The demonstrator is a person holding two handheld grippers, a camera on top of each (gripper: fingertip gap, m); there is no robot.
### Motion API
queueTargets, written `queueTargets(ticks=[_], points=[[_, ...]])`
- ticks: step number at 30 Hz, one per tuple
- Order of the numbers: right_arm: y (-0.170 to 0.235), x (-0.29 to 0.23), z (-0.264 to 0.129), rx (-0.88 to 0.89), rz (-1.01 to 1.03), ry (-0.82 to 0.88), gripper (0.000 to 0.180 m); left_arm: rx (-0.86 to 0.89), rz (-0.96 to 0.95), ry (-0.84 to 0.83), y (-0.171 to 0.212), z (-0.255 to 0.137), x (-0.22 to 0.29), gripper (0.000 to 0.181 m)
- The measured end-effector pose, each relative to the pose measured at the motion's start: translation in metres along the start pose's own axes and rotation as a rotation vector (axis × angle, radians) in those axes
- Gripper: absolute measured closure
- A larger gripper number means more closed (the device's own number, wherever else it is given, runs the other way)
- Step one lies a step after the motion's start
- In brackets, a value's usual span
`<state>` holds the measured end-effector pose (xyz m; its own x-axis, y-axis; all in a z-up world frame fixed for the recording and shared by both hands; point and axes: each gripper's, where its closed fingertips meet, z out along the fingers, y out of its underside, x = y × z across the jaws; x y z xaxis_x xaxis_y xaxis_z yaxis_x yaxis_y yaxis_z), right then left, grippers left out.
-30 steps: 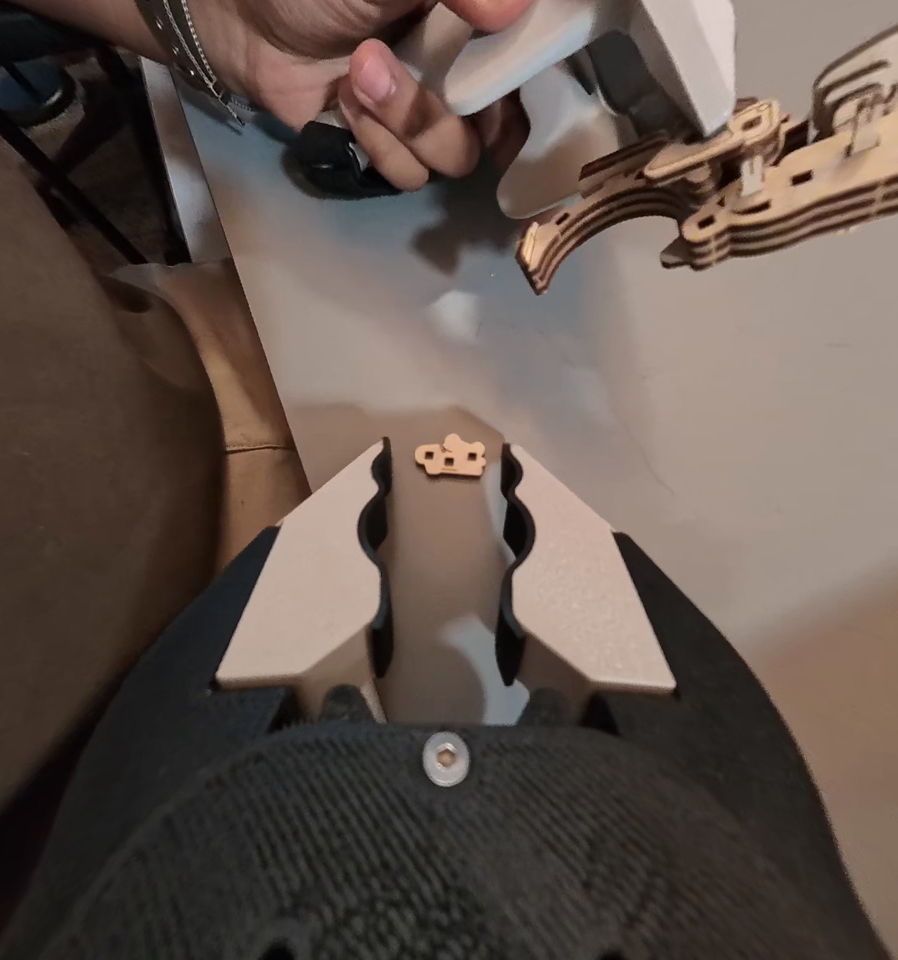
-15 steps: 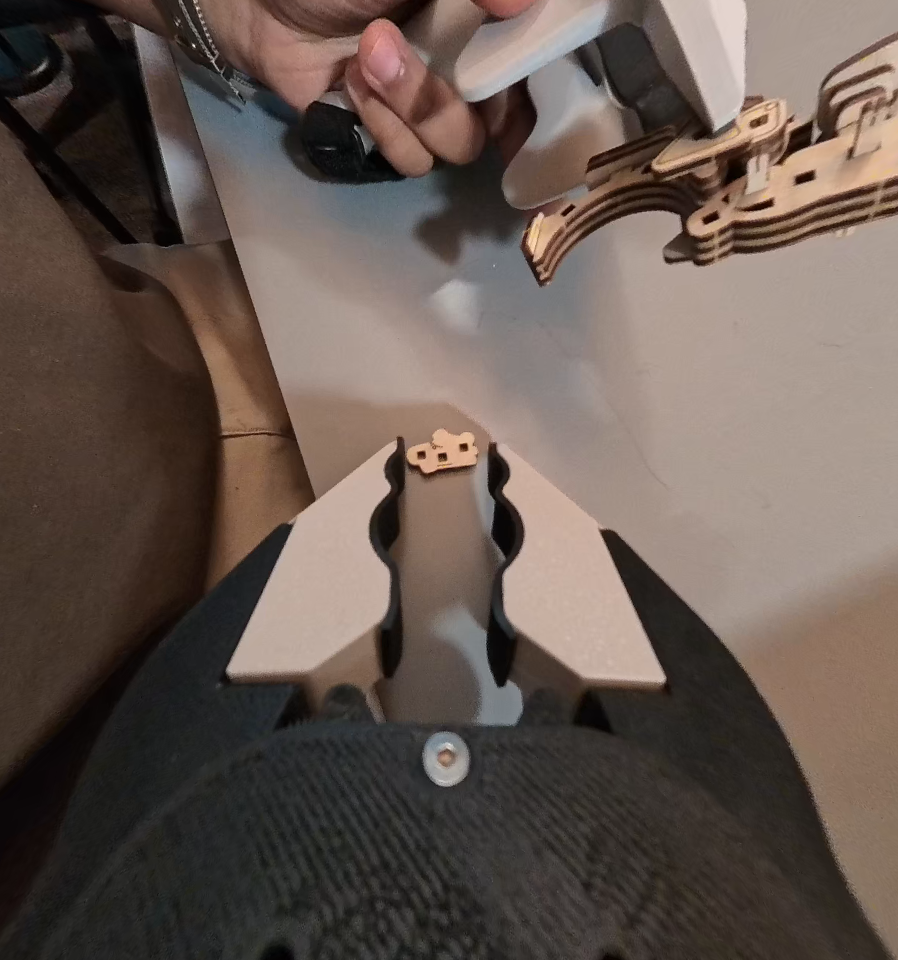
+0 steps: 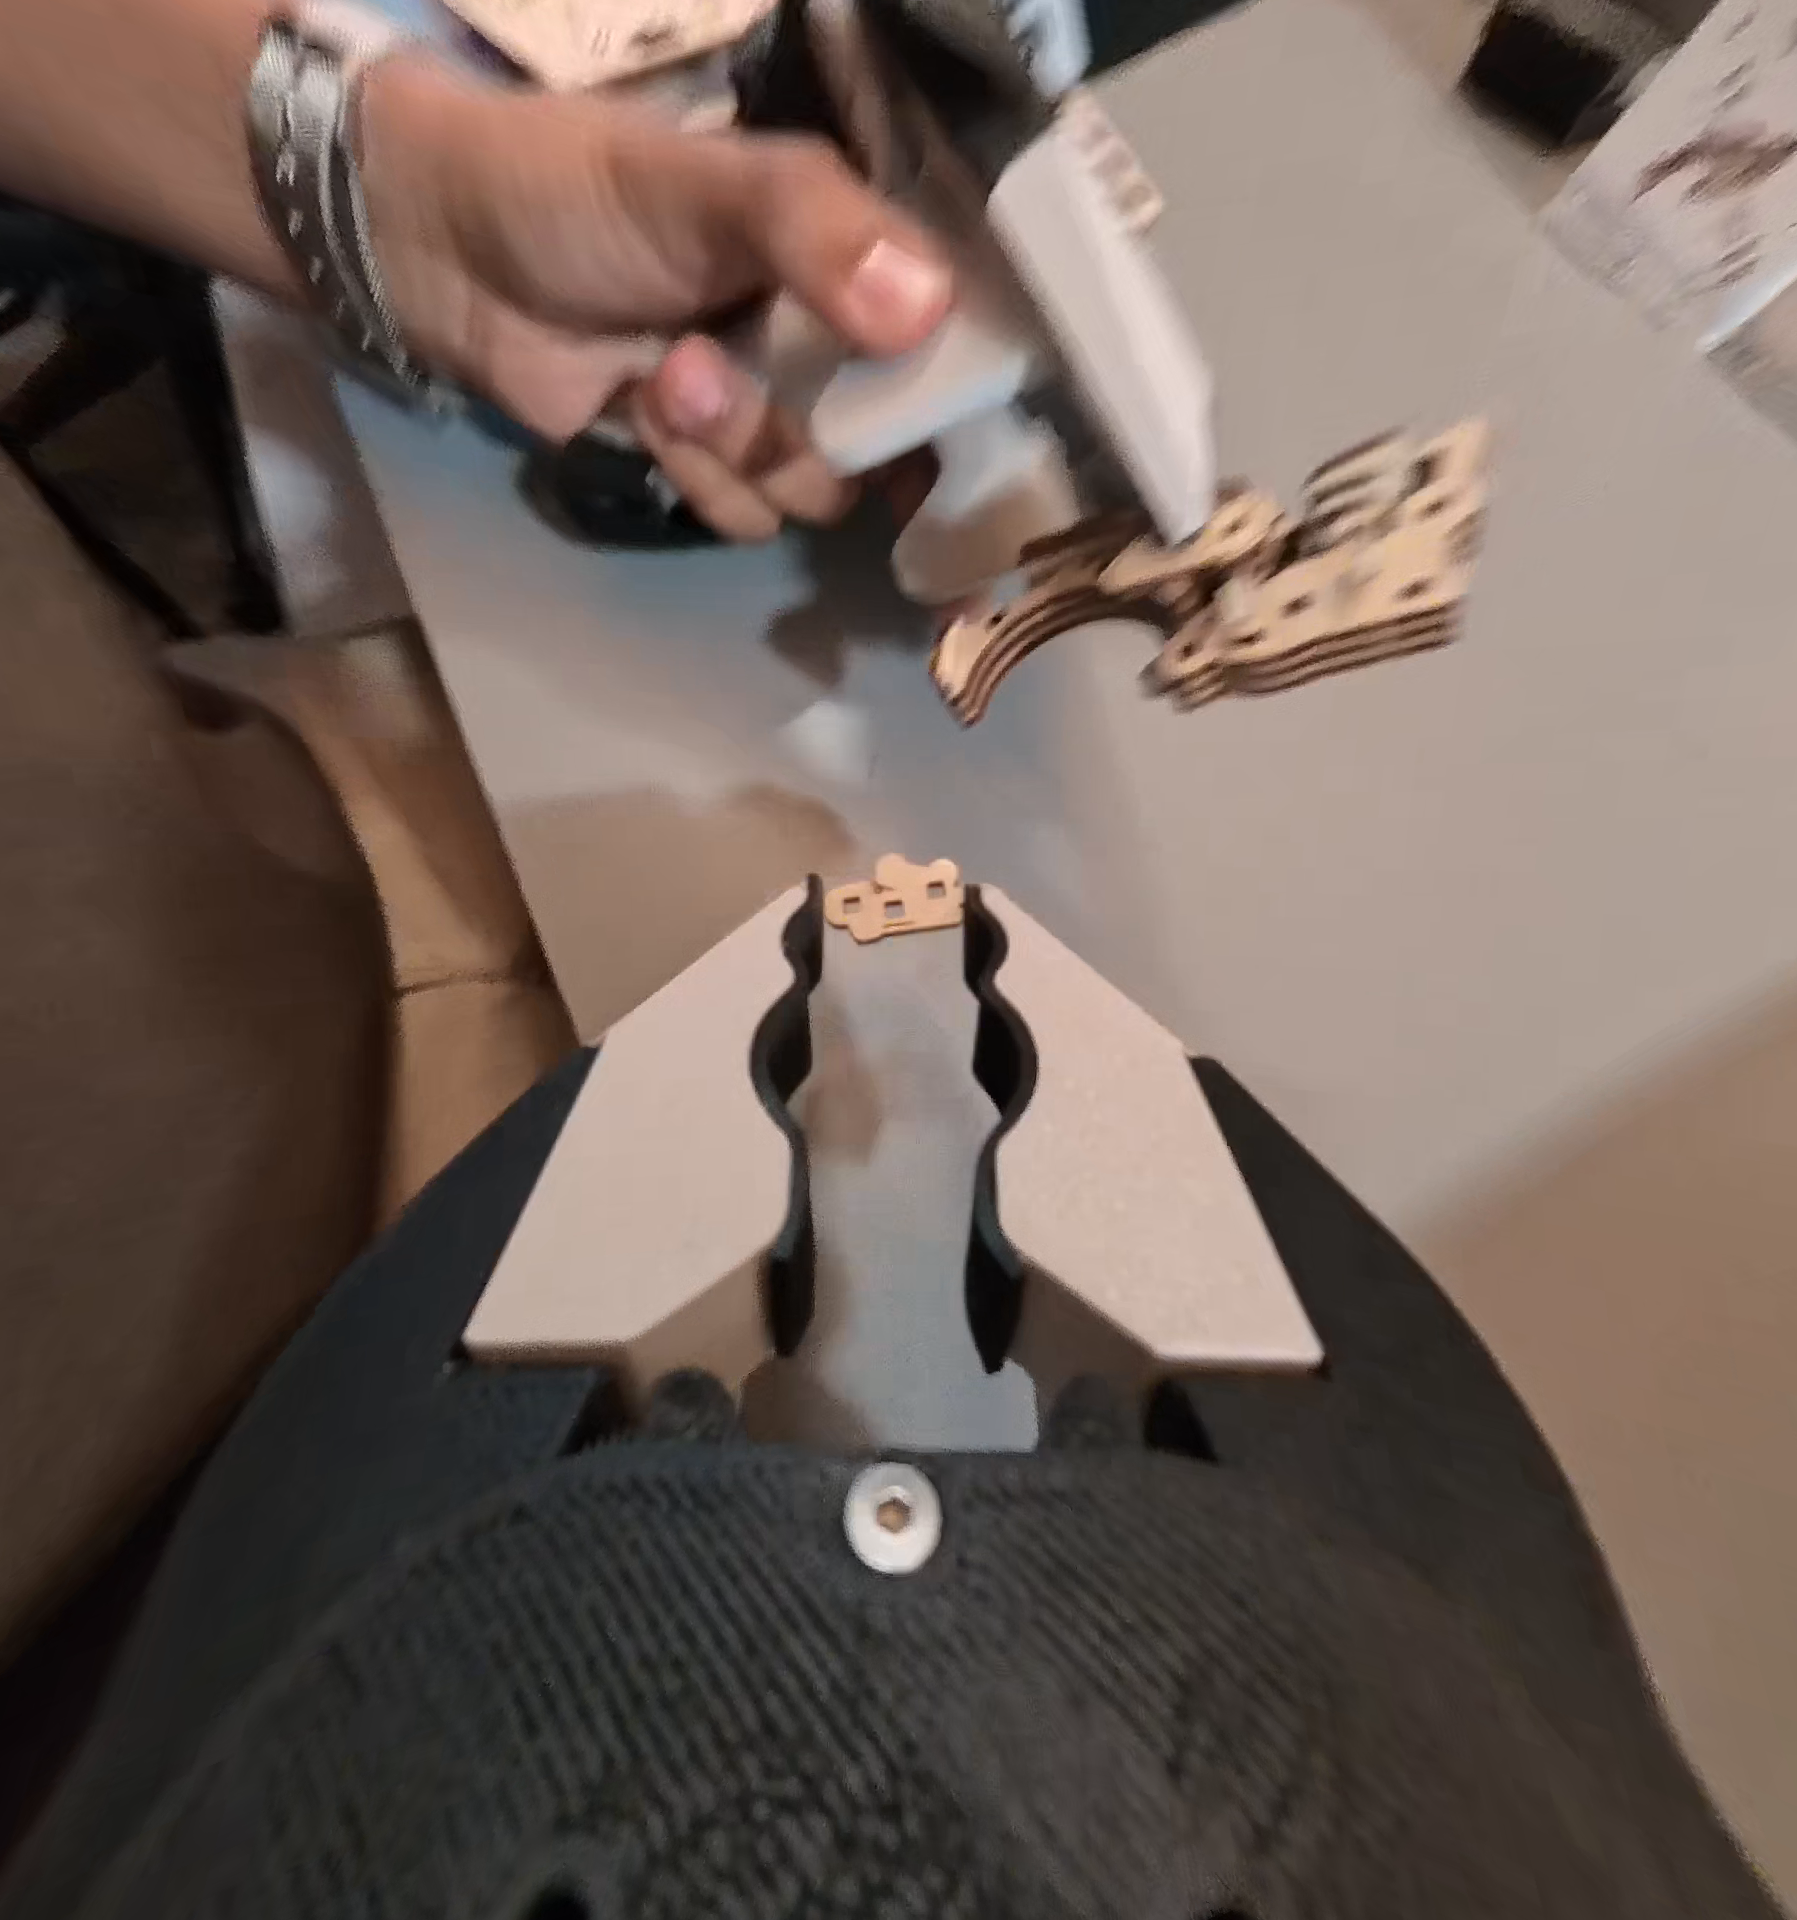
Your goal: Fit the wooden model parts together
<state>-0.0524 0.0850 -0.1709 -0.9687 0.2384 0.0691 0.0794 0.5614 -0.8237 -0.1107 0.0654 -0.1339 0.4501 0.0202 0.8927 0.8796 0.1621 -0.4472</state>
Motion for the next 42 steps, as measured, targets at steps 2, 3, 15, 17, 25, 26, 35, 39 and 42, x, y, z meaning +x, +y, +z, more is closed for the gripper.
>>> queueTargets(ticks=[2,3,15,17,25,26,35,39,42], points=[[-0.016,0.015,-0.011,0.077,-0.023,0.11,0.154,-0.011,0.006,-0.014,0.002,0.001,-0.001,0.158],[-0.022,0.022,-0.017,0.103,-0.041,0.172,0.154,-0.022,0.012,-0.022,0.004,0.002,-0.002,0.158],[-0.034,0.035,-0.024,0.018,-0.357,0.493,0.154,-0.157,0.065,-0.071,0.033,0.019,-0.002,0.157],[-0.033,0.034,-0.022,0.005,-0.368,0.498,0.154,-0.155,0.071,-0.075,0.033,0.019,-0.002,0.157],[-0.032,0.035,-0.019,-0.01,-0.331,0.515,0.154,-0.133,0.06,-0.064,0.03,0.018,-0.001,0.157],[-0.032,0.035,-0.019,-0.007,-0.325,0.517,0.154,-0.129,0.056,-0.061,0.03,0.018,0.0,0.157],[-0.035,0.039,-0.021,0.01,-0.28,0.542,0.154,-0.114,0.051,-0.056,0.028,0.018,0.001,0.158],[-0.037,0.04,-0.022,0.019,-0.255,0.551,0.154,-0.1,0.048,-0.047,0.027,0.018,0.002,0.158],[-0.037,0.041,-0.022,0.025,-0.235,0.558,0.154,-0.087,0.043,-0.043,0.026,0.018,0.003,0.158]])
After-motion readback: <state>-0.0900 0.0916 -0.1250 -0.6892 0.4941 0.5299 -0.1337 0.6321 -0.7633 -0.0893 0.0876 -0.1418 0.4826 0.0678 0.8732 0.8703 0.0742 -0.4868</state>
